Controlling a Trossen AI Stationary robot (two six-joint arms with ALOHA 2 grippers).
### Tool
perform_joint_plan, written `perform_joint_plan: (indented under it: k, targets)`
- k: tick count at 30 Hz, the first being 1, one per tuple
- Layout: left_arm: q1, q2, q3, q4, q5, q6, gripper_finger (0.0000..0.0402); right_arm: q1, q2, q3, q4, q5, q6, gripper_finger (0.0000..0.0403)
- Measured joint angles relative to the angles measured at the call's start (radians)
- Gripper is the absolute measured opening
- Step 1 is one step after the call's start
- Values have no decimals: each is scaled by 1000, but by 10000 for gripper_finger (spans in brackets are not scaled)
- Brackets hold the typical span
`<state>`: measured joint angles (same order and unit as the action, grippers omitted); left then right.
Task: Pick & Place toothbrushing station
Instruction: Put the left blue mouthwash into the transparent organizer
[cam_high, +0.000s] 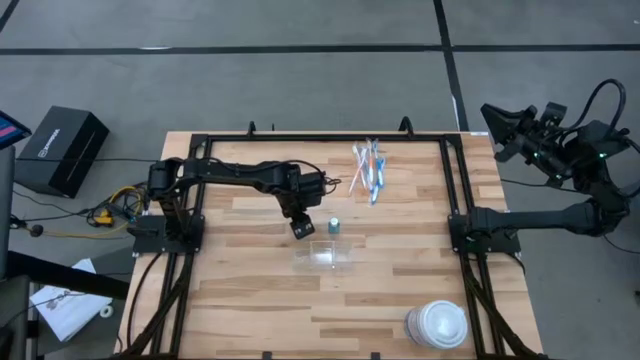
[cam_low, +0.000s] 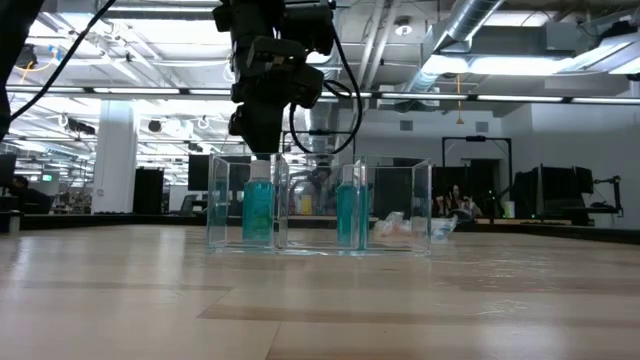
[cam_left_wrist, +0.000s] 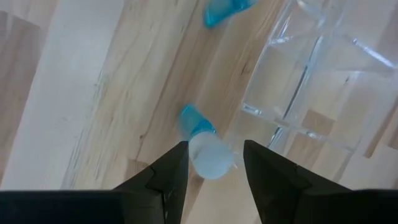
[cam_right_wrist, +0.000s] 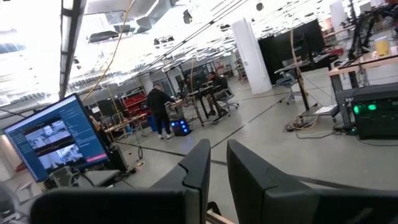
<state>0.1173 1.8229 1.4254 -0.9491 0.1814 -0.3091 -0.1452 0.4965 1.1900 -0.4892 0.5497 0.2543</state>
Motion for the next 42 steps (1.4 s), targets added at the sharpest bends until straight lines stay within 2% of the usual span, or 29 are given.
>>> perform_joint_plan:
  k: [26,36,42]
  targets:
    - [-2,44,0,-27,36,36,148,0,0,0,3,-9,-3,47]
    - [-2,44,0,-21,37,43,100,0,0,0,3,-9,-3,47]
    - [-2,44,0,-19,37,50,102,0,0,0,4,-9,-15,47]
